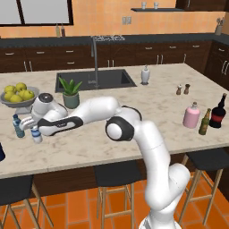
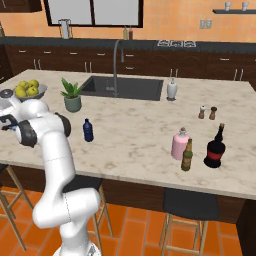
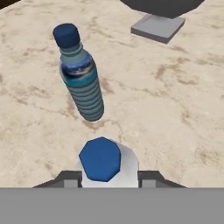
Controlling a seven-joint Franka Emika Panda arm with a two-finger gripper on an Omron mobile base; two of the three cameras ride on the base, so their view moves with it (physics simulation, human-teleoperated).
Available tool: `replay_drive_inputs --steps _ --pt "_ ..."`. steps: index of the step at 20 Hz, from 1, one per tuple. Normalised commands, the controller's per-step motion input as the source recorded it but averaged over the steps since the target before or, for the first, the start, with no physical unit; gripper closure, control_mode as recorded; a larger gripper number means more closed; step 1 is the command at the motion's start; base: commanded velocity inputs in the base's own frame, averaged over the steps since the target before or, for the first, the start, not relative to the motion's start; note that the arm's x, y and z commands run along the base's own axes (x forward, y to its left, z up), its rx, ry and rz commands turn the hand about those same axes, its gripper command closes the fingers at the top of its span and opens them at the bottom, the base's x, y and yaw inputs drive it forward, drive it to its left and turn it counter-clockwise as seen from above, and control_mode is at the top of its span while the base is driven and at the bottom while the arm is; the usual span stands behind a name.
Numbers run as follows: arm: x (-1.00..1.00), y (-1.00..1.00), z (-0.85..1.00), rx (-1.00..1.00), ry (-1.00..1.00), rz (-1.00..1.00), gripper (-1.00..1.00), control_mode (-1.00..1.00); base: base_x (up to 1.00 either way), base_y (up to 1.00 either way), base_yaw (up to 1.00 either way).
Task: Move the plastic bottles in the middle to the plastics group, and the glass bottles in the middle to the glass group.
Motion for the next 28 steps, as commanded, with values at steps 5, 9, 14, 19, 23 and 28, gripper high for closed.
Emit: replay_drive_inputs --steps 5,9,14,19,23,28 --pt "0.0 -0.05 -0.01 0.02 0.0 -0.01 1.0 -1.0 0.0 0.0 0.0" --pt "0.0 0.0 0.0 0.0 0.0 0.0 -1.0 -1.0 0.0 0.0 0.0" --pt "0.0 0.0 0.0 0.0 0.0 0.0 -1.0 -1.0 0.0 0.0 0.0" --pt "-0.07 -0.06 0.09 0.0 -0.01 0.0 -1.0 -1.0 0.0 0.0 0.0" --pt "-0.51 -0.21 0.51 0.0 -0.08 -0.02 -1.0 -1.0 0.0 0.0 0.0" --pt "-0.72 -0.59 0.4 0.05 -0.15 -0.05 -1.0 -1.0 0.0 0.0 0.0"
